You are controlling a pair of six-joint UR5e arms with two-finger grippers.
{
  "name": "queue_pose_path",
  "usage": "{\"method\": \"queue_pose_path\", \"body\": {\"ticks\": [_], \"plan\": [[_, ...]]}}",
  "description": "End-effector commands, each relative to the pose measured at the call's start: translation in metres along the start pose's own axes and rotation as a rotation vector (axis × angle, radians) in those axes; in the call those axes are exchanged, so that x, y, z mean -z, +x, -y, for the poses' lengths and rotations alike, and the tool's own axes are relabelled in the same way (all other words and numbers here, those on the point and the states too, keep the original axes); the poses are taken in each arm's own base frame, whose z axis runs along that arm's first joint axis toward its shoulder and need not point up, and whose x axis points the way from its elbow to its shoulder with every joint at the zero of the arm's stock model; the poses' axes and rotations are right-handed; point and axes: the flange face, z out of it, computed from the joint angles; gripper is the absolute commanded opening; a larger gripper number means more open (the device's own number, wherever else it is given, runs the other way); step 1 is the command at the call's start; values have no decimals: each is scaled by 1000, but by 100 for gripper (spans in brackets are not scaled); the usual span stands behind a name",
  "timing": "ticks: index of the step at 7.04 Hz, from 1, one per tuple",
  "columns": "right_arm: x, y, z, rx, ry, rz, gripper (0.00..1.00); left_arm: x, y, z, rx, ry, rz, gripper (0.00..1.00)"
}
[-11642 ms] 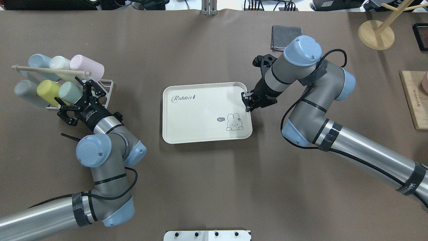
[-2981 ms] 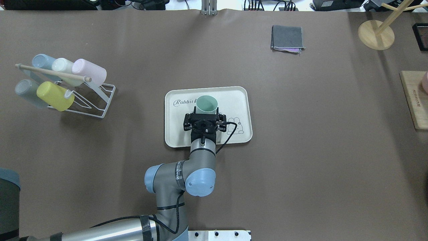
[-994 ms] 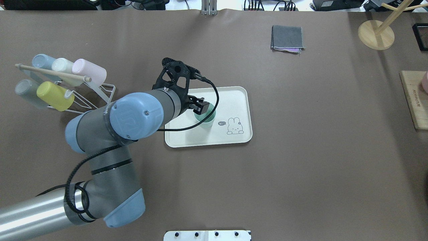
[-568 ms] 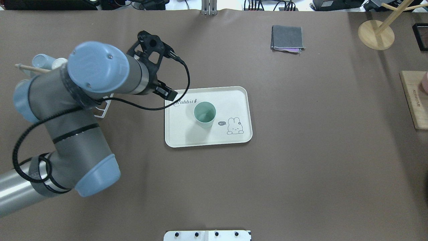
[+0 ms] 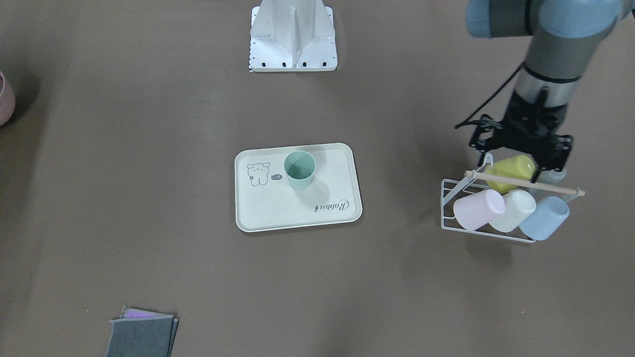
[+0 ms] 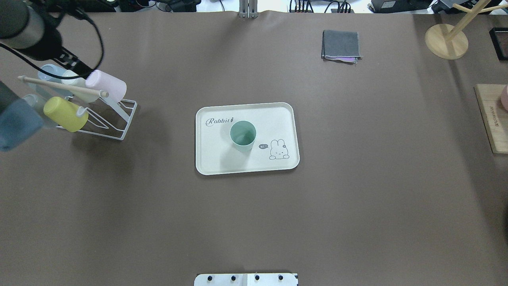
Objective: Pick up and place green cup on tray
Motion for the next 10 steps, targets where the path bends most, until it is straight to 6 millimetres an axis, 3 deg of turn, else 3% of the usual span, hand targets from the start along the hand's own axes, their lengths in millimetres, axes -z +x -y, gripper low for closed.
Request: {"method": "queue_pose_path", "body": {"ticks": [1, 2, 3, 5, 8, 9, 10], "plan": [[1, -4, 1, 2, 3, 28, 100, 8, -149, -88, 197, -74, -74, 98], [0, -5, 0, 2, 0, 42, 100, -2, -197, -143, 263, -104, -137, 98], [-2, -5, 1, -5, -5, 73, 100, -6, -223, -195, 263, -125, -169, 98], [4, -10, 10, 7, 11, 76, 100, -29, -247, -259, 337, -194, -179, 98], [6, -3, 3, -8, 13, 76, 100, -33, -247, -274, 392, -184, -277, 98], [7, -4, 5, -5, 17, 76, 100, -30, -254, -308, 463, -180, -307, 98], [4, -2, 5, -11, 11, 74, 100, -28, -257, -312, 486, -178, -307, 98]]}}
